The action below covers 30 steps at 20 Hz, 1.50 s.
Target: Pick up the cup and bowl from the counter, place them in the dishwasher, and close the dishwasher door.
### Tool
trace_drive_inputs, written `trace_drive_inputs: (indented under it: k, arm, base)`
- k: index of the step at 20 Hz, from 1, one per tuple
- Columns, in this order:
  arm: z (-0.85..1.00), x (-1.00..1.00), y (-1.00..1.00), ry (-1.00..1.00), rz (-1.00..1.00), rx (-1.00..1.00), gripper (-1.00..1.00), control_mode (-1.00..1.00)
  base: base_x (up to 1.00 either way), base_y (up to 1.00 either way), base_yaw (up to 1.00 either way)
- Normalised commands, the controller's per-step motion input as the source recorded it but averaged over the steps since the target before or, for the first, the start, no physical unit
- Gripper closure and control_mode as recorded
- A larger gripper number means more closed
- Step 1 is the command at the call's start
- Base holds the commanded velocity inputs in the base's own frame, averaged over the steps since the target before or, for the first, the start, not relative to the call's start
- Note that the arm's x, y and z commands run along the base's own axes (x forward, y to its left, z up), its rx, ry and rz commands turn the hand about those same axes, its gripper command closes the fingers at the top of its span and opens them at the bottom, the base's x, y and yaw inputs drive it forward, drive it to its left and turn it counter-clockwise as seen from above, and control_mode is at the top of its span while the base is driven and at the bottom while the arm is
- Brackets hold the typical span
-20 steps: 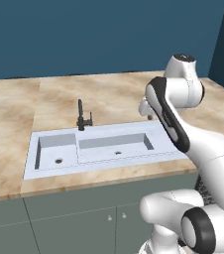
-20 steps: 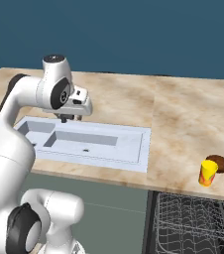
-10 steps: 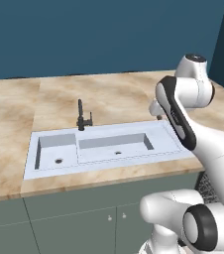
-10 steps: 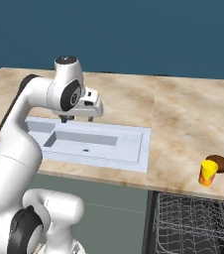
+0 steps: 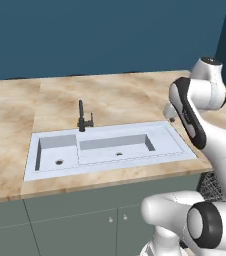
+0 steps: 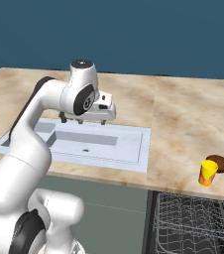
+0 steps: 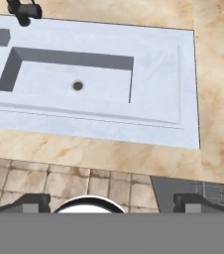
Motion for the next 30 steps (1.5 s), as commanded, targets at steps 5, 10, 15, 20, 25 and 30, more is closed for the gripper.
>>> trace_drive_inputs:
  k: [5, 10, 15, 20, 25, 30]
  arm:
    - [-0.09, 0.0, -0.46, 0.0, 0.02, 0.0, -1.0, -1.0]
    - [-0.02, 0.0, -0.46, 0.0, 0.02, 0.0, -1.0, -1.0]
    - [-0.06, 0.0, -0.48, 0.0, 0.02, -0.01, -1.0, -1.0]
    - [-0.1, 0.0, -0.49, 0.0, 0.0, 0.0, -1.0, -1.0]
    - [-0.19, 0.0, -0.44, 0.0, 0.0, -0.01, -1.0, -1.0]
    - [-0.21, -0.05, -0.37, -0.01, 0.0, -0.06, -1.0, -1.0]
  base:
    - [0.0, 0.0, 0.0]
    - [0.0, 0.0, 0.0]
    - [0.0, 0.0, 0.0]
    - [0.0, 0.0, 0.0]
    - [0.0, 0.0, 0.0]
    - [0.0, 0.0, 0.0]
